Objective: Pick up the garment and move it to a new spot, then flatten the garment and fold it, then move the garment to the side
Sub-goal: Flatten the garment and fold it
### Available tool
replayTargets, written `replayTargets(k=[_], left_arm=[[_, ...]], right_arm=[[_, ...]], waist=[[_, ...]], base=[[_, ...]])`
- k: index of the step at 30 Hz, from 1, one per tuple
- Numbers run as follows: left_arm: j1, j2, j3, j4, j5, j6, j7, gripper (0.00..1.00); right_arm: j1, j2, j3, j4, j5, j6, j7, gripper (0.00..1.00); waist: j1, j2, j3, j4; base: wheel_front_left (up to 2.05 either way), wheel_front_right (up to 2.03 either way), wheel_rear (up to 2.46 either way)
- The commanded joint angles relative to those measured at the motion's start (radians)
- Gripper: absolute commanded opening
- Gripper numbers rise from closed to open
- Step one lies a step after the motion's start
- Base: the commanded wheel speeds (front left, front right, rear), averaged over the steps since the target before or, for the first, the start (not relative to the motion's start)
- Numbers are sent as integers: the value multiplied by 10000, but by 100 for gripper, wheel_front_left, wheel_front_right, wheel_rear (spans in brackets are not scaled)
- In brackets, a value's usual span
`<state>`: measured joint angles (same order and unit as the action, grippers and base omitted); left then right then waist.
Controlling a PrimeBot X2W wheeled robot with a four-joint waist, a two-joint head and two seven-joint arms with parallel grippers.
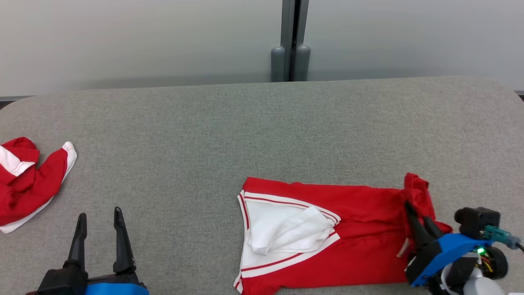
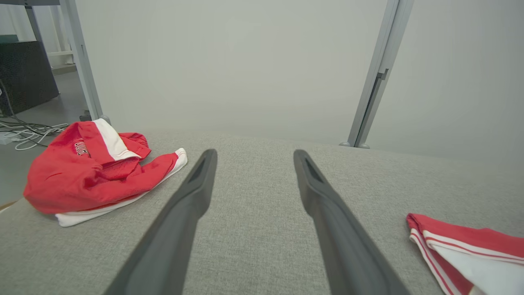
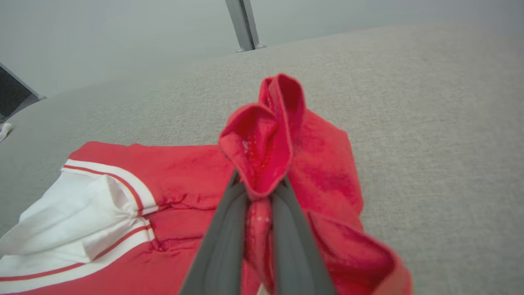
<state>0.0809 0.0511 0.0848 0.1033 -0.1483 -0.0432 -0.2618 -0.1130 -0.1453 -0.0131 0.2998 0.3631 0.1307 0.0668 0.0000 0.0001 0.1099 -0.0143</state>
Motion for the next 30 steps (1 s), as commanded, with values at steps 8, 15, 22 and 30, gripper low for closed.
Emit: replayTargets(k=[8,15,22,30], left_arm=[[-217,-10,-60,128,-8,-78,-43,100],[-366,-12,-202,275,-50,-154,-43,100],[-484,-11,-283,311,-81,-161,-42,100],[-630,-12,-423,403,-60,-181,-43,100]], right_arm=[[-736,784,1465,-239,230,2,134,0],[-1353,947,2959,116,758,4,-84,0],[-1770,936,4297,542,1545,4,-509,0],[-2373,937,5174,1084,2048,4,-975,0]], waist=[[0,-1,177,234],[0,-1,247,514],[0,-1,353,756],[0,-1,449,943]], base=[[0,0,0],[0,0,0],[0,0,0],[0,0,0]])
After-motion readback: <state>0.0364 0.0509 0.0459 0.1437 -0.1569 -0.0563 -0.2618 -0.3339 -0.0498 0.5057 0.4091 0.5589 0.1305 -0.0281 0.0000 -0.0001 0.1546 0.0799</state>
